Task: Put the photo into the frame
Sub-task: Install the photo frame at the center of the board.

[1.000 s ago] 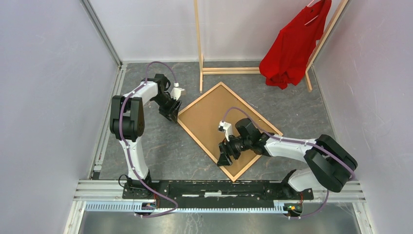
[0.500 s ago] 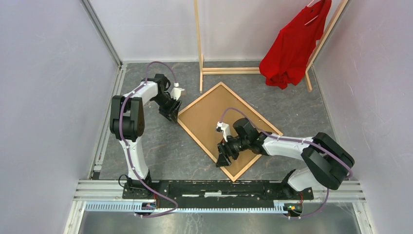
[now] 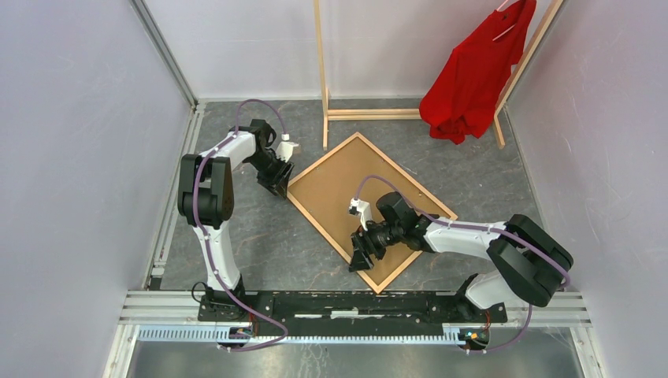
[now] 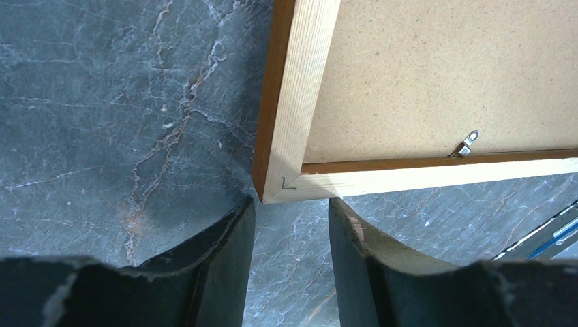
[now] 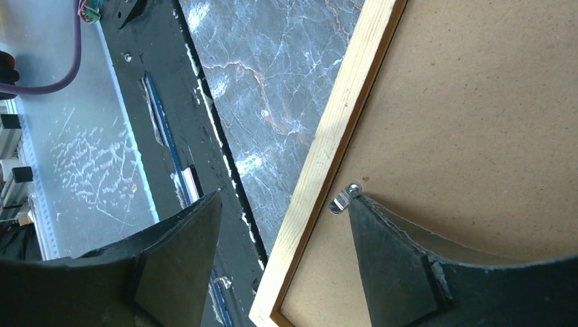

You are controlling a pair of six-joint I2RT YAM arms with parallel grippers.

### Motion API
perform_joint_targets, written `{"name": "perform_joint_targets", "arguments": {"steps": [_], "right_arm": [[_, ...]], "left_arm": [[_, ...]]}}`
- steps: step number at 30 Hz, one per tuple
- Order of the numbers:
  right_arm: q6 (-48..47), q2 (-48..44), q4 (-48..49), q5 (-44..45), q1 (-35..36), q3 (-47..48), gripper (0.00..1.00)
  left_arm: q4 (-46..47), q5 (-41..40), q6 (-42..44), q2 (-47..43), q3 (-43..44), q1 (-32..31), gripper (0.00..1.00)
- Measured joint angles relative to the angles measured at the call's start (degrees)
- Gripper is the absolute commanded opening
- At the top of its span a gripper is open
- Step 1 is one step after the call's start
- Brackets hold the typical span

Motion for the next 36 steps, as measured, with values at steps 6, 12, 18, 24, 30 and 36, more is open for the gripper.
{"name": "perform_joint_targets", "arguments": {"steps": [6, 12, 18, 24, 30, 36], "right_arm": [[0.5, 0.0, 0.6, 0.0, 0.2, -0.3, 0.75], [0.6, 0.3, 0.9, -0.5, 0.2, -0.3, 0.75], [0.4, 0.2, 0.6, -0.5, 0.3, -0.3, 0.75], [0.5, -0.5, -0.2, -0.6, 0.8, -0.7, 0.74], [1.0, -0.5, -0.3, -0.9, 0.8, -0.7, 0.74], [2.0, -0.3, 0.0, -0.8, 0.9, -0.8, 0.73]], "left_arm": [[0.0, 0.0, 0.0, 0.0, 0.0, 0.0, 0.52], [0.1, -0.2, 0.0, -0.1, -0.2, -0.2, 0.52], [0.2, -0.3, 0.0, -0.2, -0.2, -0.2, 0.52], [0.2, -0.4, 0.1, -0.2, -0.2, -0.2, 0.52], [0.2, -0.4, 0.1, -0.2, -0.3, -0.3, 0.51], [0.2, -0.3, 0.2, -0.2, -0.3, -0.3, 0.50]]}}
